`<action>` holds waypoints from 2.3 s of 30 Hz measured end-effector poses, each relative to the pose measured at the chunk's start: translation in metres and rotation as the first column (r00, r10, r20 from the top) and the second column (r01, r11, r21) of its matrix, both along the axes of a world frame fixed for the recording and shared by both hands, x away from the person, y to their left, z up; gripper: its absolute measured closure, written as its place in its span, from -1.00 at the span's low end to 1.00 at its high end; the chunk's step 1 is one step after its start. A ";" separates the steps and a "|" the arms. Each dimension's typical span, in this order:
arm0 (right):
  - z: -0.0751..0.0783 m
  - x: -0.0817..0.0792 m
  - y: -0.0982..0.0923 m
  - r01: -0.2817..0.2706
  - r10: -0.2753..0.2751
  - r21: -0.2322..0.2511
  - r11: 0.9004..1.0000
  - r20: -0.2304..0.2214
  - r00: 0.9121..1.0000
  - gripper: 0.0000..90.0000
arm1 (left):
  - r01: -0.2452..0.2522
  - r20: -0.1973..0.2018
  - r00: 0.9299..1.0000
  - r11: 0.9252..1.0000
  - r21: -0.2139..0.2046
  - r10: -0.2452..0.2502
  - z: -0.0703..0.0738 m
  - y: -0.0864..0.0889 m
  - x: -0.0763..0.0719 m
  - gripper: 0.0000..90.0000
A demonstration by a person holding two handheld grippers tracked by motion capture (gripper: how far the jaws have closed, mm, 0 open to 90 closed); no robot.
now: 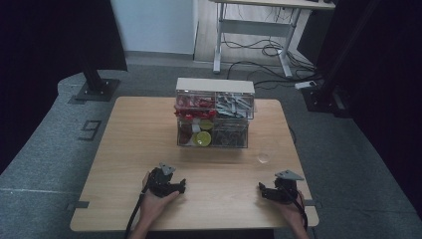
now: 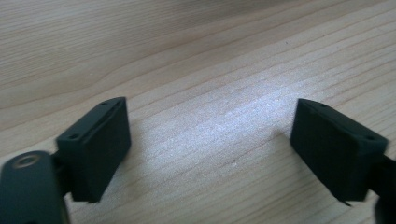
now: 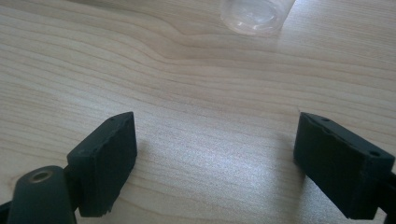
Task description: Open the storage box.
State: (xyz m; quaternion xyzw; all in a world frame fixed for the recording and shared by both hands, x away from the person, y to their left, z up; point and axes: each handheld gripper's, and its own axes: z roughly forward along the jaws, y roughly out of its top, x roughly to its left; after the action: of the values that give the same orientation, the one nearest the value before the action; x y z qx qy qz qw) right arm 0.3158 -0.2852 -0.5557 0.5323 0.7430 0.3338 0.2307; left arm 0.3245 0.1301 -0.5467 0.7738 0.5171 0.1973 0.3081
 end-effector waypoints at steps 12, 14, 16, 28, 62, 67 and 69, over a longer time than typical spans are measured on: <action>0.000 0.000 0.000 0.003 -0.003 -0.002 1.000 0.003 1.000 -0.68 | -0.035 0.022 0.999 0.995 -0.090 0.037 0.006 0.014 -0.008 -0.46; 0.000 0.000 0.000 0.002 -0.002 -0.002 1.000 0.004 1.000 -0.67 | -0.039 0.031 0.999 0.994 -0.102 0.043 0.009 0.017 -0.010 -0.40; 0.000 0.000 0.000 0.003 -0.003 -0.001 1.000 0.005 1.000 -0.66 | -0.045 0.034 0.998 0.993 -0.110 0.049 0.010 0.019 -0.010 -0.34; 0.000 0.000 0.000 0.006 -0.006 -0.001 1.000 0.006 1.000 -0.65 | -0.067 0.084 0.993 0.983 -0.171 0.082 0.020 0.036 -0.017 0.08; 0.000 0.000 0.000 0.015 -0.015 -0.002 1.000 0.007 1.000 -0.64 | 0.058 0.169 0.985 0.969 -0.242 -0.017 0.052 0.042 -0.034 1.00; 0.000 0.000 0.000 0.015 -0.015 0.000 1.000 0.006 1.000 -0.64 | 0.063 0.160 0.987 0.969 -0.237 -0.025 0.053 0.038 -0.033 1.00; 0.000 0.000 0.000 0.016 -0.016 -0.001 1.000 0.008 1.000 -0.63 | 0.067 0.159 0.987 0.969 -0.239 -0.029 0.053 0.035 -0.032 1.00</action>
State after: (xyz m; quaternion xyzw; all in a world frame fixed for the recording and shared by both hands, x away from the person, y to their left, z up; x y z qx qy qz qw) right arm 0.3154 -0.2850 -0.5556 0.5368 0.7380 0.3336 0.2365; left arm 0.2926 0.1656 -0.4937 0.7250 0.4930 0.1839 0.4444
